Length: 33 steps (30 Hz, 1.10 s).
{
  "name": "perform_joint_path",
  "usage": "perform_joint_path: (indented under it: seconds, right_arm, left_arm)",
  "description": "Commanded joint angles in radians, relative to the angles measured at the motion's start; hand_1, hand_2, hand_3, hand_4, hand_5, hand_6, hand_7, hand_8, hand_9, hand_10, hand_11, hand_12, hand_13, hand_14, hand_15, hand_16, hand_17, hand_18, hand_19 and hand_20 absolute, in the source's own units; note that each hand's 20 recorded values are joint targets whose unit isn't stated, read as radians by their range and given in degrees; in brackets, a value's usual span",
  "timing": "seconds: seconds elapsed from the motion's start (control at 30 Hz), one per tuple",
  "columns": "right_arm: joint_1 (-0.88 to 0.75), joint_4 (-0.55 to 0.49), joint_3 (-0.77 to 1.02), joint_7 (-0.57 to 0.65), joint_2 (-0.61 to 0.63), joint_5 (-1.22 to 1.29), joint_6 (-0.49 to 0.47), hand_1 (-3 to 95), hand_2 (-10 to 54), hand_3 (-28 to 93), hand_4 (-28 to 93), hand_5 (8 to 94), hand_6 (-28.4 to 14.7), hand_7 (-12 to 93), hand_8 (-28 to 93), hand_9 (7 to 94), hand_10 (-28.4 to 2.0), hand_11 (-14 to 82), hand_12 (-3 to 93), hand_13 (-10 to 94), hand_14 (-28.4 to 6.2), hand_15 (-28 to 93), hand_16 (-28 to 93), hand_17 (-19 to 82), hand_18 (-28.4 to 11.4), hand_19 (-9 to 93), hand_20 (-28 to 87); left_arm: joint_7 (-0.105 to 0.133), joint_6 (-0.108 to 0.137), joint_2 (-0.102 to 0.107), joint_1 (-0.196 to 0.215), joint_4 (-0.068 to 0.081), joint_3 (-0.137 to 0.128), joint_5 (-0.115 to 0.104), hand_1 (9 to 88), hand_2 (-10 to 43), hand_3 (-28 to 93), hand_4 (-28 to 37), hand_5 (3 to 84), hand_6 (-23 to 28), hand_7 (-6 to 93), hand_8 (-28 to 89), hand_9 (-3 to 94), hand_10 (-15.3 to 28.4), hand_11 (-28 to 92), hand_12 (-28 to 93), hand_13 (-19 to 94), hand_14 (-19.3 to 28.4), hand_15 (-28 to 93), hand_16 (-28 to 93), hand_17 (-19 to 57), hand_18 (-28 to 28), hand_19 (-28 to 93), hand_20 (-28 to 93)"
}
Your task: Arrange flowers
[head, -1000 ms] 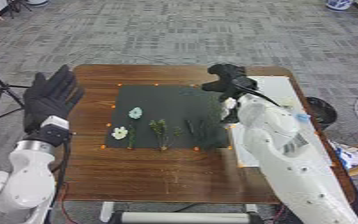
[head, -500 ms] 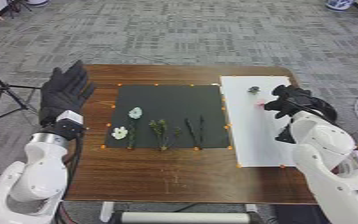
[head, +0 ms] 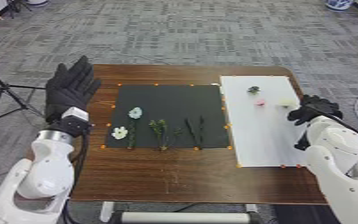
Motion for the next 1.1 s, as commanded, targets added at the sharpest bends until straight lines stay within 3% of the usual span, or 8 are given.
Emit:
perform_joint_path:
  seconds: [0.03,0.13,0.2,0.4,0.53,0.63,0.77,1.1]
  right_arm:
    - [0.01,0.041,0.008,0.053,0.013,0.011,-0.029,34.1,-3.0,76,-24,39.2,-12.3,5,-9,35.7,-18.6,9.2,10.8,39,-17.8,48,13,18,-26.0,78,23]
    - [0.006,0.073,-0.001,0.025,0.016,0.009,0.021,35.5,-3.8,76,-24,39.4,-12.5,5,-9,35.4,-18.4,9.5,10.6,41,-17.4,49,13,19,-25.8,79,23]
    - [0.01,0.105,-0.023,0.019,0.022,0.006,0.086,37.7,-3.9,77,-26,42.4,-10.7,7,-9,40.9,-16.7,11.9,10.5,46,-15.7,50,13,20,-25.2,79,24]
    - [0.017,0.144,-0.05,-0.015,0.012,-0.025,0.135,43.2,-6.7,78,-28,51.6,-5.2,14,-12,52.4,-12.9,14.6,10.9,55,-12.0,48,15,23,-23.6,78,25]
    - [0.01,0.145,-0.055,-0.01,0.008,-0.031,0.152,45.7,-6.0,77,-28,57.8,-3.4,16,-13,60.7,-12.9,17.0,12.7,58,-11.0,50,18,25,-23.3,79,27]
    - [0.002,0.145,-0.057,-0.012,0.009,-0.045,0.162,49.2,-6.1,74,-28,63.0,-3.0,19,-8,67.7,-12.3,18.4,19.0,61,-10.1,49,27,26,-23.1,78,31]
    - [-0.007,0.144,-0.062,-0.01,0.011,-0.075,0.219,58.5,-8.0,69,-28,69.4,-1.4,30,-2,79.3,-8.7,12.1,40.0,66,-6.7,47,39,29,-22.8,79,36]
    - [-0.033,0.082,-0.049,-0.02,0.021,-0.1,0.351,63.0,-9.4,71,-28,72.3,-0.7,35,0,82.1,-7.4,15.6,49.2,70,-5.4,47,47,34,-21.9,80,42]
  left_arm:
    - [-0.002,-0.015,-0.007,0.022,-0.012,-0.009,0.009,24.5,18.4,66,-28.3,36.7,8.5,7.4,-9,23.3,11.7,14,3,15,7.6,10,-7,-7.1,8.3,31,3]
    - [-0.003,-0.018,-0.008,0.023,-0.013,-0.012,0.009,24.6,18.3,66,-28.3,36.8,8.5,7.4,-9,23.1,11.6,14,3,15,7.6,10,-7,-7.1,8.4,31,3]
    - [-0.002,-0.025,-0.009,0.024,-0.013,-0.014,0.003,24.4,18.2,66,-28.3,36.8,8.5,7.5,-9,23.2,11.5,13,3,15,7.6,10,-7,-7.2,8.5,31,3]
    - [0.001,-0.025,-0.015,0.025,-0.013,-0.016,-0.004,24.4,18.0,66,-28.3,37.0,8.6,7.6,-9,23.7,11.7,14,3,15,7.6,10,-7,-7.4,9.0,32,3]
    - [0.0,-0.032,-0.018,0.031,-0.016,-0.017,-0.006,24.6,17.9,66,-28.3,37.0,8.5,7.6,-9,24.0,11.8,14,3,15,7.7,10,-7,-7.5,9.1,32,3]
    - [0.001,-0.026,-0.021,0.035,-0.015,-0.02,-0.013,24.8,17.9,65,-28.3,37.1,8.5,7.6,-9,24.2,12.0,14,3,15,7.8,10,-7,-7.6,9.3,32,3]
    - [0.005,-0.02,-0.027,0.044,-0.017,-0.028,-0.02,24.9,17.8,65,-28.3,37.2,8.6,7.6,-9,24.7,12.1,14,3,15,7.9,10,-7,-7.7,9.4,32,3]
    - [0.015,-0.019,-0.031,0.055,-0.016,-0.039,-0.029,24.9,17.8,65,-28.3,37.3,8.6,7.5,-9,24.7,12.0,13,4,16,7.9,10,-7,-8.0,9.7,33,3]
